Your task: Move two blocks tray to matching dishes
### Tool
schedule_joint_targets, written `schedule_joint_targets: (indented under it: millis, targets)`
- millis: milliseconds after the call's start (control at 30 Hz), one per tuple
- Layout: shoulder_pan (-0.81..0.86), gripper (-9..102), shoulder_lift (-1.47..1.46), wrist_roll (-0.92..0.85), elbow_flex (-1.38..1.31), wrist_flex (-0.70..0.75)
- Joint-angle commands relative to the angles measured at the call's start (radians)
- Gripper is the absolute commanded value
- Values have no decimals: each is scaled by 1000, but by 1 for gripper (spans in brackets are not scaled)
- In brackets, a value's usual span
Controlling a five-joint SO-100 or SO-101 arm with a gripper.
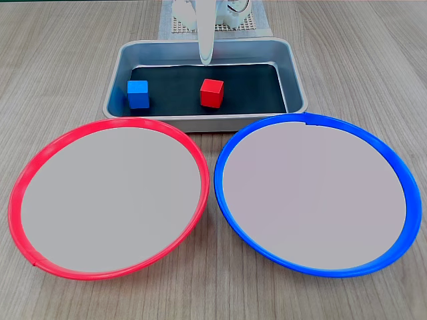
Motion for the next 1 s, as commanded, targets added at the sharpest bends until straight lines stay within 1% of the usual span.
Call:
schedule_joint_targets:
  millis: [0, 867, 967]
  targets:
    - [3, 0, 23, -11, 2, 2]
    - [0, 0, 23, -11, 2, 6]
    - [-25, 0, 25, -38, 2, -8]
